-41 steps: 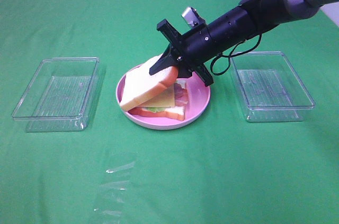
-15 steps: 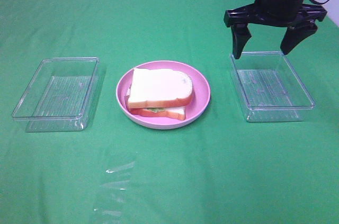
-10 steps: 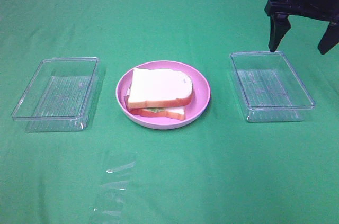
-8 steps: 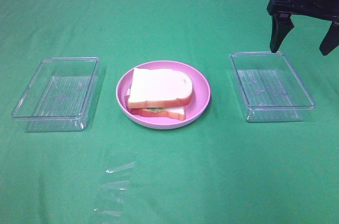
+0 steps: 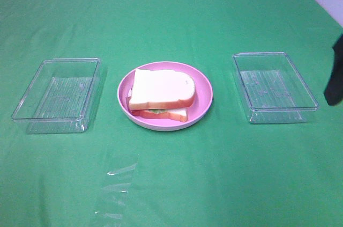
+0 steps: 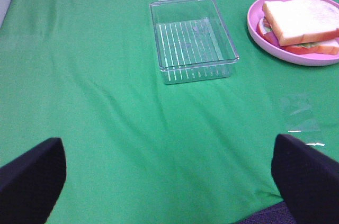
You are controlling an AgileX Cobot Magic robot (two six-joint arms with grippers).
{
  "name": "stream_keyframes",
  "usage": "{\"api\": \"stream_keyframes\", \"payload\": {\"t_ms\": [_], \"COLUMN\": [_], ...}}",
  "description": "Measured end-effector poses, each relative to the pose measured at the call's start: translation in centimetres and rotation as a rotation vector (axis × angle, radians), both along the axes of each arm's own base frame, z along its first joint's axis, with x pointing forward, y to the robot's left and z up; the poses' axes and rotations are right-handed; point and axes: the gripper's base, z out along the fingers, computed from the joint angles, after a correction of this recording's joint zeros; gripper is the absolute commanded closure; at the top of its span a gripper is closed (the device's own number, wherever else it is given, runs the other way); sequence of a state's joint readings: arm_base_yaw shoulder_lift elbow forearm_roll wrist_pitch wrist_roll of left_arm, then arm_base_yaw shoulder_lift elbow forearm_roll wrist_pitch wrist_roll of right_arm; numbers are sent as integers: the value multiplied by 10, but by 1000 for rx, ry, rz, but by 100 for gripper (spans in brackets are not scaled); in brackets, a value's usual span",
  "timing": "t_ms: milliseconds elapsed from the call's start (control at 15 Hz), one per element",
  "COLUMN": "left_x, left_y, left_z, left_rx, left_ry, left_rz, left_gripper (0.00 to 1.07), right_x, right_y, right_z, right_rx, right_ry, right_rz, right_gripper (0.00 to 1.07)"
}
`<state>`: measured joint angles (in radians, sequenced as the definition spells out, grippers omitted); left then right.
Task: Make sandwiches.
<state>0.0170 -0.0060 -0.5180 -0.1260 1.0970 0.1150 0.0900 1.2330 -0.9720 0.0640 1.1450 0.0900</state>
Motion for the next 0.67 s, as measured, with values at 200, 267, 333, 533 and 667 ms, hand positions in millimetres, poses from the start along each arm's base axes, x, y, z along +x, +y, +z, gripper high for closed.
{"api": "stream_keyframes", "payload": {"t_ms": [200, 267, 333, 533, 667], "left_x": [0, 0, 0, 0, 0], "left_y": [0, 0, 0, 0, 0], "left_z": [0, 0, 0, 0, 0], "left_rx": [0, 0, 0, 0, 0], "left_ry": [0, 0, 0, 0, 0], "left_rz": [0, 0, 0, 0, 0], "left_gripper": [9, 9, 9, 9, 9], "right_x": [-88, -110, -127, -161, -178], "right_y": [-8, -10, -11, -15, -16], "right_z": [-2, -7, -13, -29, -37], "right_rx": [19, 24, 28, 38, 46], "right_ry": [-197, -252, -296, -406, -495], "right_rz": [-3, -3, -3, -3, -3], "right_gripper": [16, 16, 16, 16, 16]}}
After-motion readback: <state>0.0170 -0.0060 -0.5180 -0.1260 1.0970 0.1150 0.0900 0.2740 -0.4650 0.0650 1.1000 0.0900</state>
